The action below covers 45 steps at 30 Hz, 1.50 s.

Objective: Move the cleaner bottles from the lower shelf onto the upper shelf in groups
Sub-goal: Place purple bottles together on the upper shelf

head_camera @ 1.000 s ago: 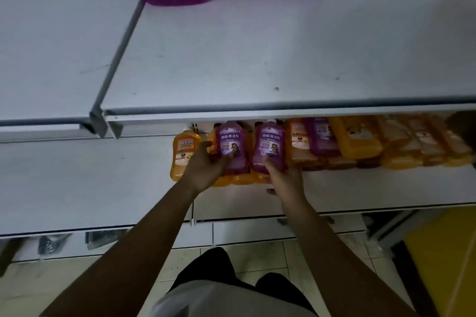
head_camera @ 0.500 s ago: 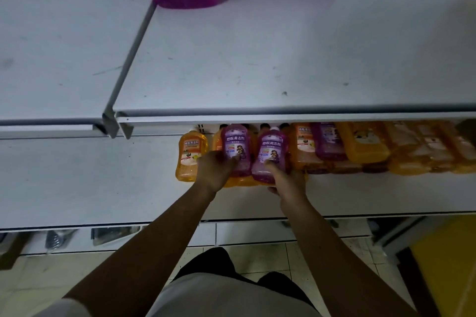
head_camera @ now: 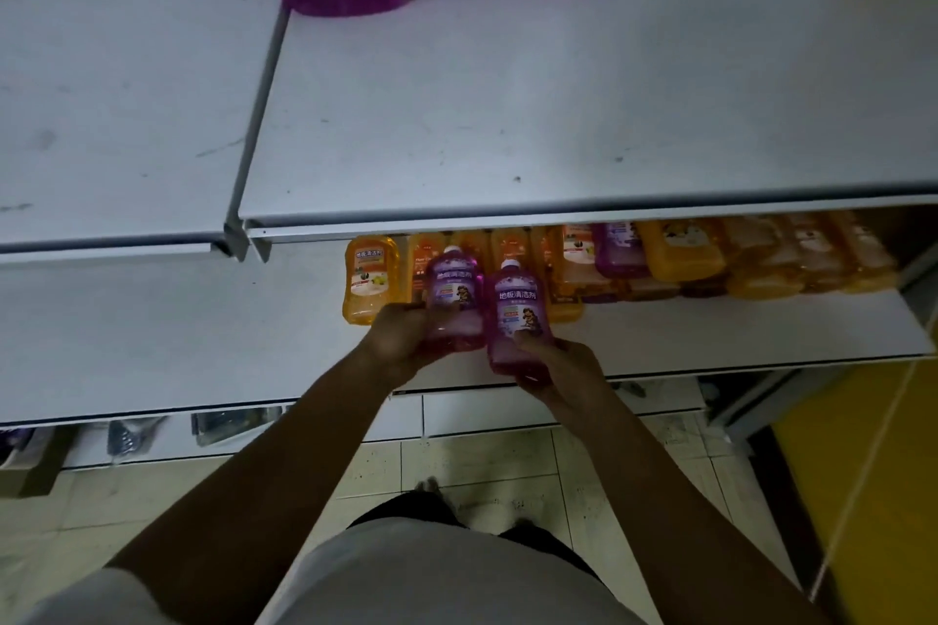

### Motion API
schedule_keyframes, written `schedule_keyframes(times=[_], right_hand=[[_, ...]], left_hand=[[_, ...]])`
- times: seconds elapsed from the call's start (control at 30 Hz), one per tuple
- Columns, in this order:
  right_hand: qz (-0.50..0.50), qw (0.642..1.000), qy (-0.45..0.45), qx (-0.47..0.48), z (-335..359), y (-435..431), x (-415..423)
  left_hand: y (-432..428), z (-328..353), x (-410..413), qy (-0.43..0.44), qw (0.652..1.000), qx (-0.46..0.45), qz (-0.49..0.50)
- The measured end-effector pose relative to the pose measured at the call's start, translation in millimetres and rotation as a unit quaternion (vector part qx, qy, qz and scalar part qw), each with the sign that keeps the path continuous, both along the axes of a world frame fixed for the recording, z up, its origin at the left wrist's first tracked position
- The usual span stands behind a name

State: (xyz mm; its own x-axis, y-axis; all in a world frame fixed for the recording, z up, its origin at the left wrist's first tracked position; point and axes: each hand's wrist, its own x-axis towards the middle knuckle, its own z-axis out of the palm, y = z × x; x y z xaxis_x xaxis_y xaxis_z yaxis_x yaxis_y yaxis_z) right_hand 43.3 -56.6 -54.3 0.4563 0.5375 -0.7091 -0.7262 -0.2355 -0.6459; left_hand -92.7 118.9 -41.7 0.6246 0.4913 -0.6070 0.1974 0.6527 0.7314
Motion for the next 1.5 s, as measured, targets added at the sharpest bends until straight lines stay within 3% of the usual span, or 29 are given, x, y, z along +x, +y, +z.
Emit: schedule_keyframes(times=[0.1,0.23,0.4,0.57,0.73,0.9,1.07,1.3,1.5], right_hand=[[0.073,0.997,-0.006,0.034,19.4,-20.0,-3.1],[0.157,0.983,-0.026,0.093,38.6,-45.4,-7.7],[0.195,0.953,-0.203,0.112,71.1,-70.2,-19.0],[0.206,0.920,-0.297,0.152,117.8,-94.4,-29.7],[0.179,0.900,-0.352,0.184,158.4,-111.3,-33.7],[0.135,0.866,-0.429,0.219,214.7,-122.3,-26.1],[0.113,0.830,-0.471,0.276,278.4,-122.1,1.3],[0.071,0.801,-0.491,0.333,338.8,-81.4,48.4],[0.103,0.798,-0.505,0.313,349.6,-20.2,101.6]], left_hand=[[-7.9,9.7,-27.0,-0.034,0.996,-0.083,-0.019],[-28.7,32.3,-58.6,-0.068,0.992,-0.093,-0.058],[-65.4,73.8,-76.4,-0.061,0.995,0.006,-0.075],[-111.6,109.6,-88.2,-0.088,0.989,0.107,-0.047],[-147.4,147.9,-90.8,-0.085,0.977,0.187,0.052],[-168.5,203.2,-98.9,-0.111,0.948,0.279,0.110],[-154.6,273.4,-94.3,-0.159,0.894,0.393,0.148],[-91.3,340.5,-45.8,-0.167,0.833,0.509,0.138],[-35.8,360.8,3.0,-0.154,0.801,0.575,0.068]])
